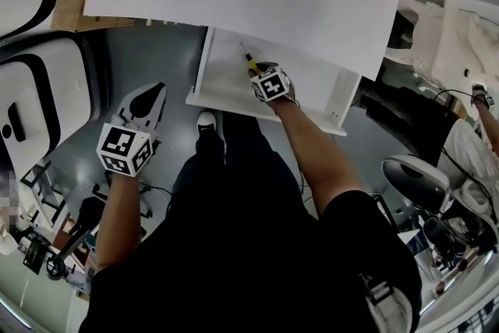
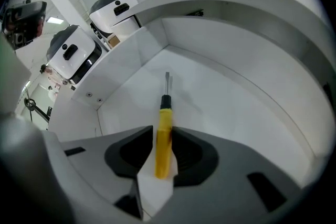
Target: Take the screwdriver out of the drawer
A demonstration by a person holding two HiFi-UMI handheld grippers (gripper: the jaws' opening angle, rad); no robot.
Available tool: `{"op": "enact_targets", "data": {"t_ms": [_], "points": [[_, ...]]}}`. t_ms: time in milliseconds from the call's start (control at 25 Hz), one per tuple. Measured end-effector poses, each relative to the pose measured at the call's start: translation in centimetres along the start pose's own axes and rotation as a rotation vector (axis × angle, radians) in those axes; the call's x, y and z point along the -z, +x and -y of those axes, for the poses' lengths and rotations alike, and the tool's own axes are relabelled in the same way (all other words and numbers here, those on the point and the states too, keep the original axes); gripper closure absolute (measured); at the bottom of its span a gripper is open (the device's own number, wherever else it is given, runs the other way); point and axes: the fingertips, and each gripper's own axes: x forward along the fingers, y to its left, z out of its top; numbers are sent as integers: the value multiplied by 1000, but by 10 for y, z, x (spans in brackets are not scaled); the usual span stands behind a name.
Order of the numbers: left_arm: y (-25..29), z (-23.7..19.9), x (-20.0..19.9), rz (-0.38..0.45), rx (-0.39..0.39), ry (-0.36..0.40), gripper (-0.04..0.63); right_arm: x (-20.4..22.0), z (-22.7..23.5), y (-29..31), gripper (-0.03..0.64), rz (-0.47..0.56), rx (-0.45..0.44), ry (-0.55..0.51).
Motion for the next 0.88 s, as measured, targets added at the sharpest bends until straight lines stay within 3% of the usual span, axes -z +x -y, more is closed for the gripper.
{"op": "enact_targets", "data": {"t_ms": [240,880], "points": [[-1,-4,2,-6,4,-3,574,1,3,2,523,1,34,7],[8,-1,-3,-6,25,5,574,-1,3,1,529,-30,54,-52]]}}
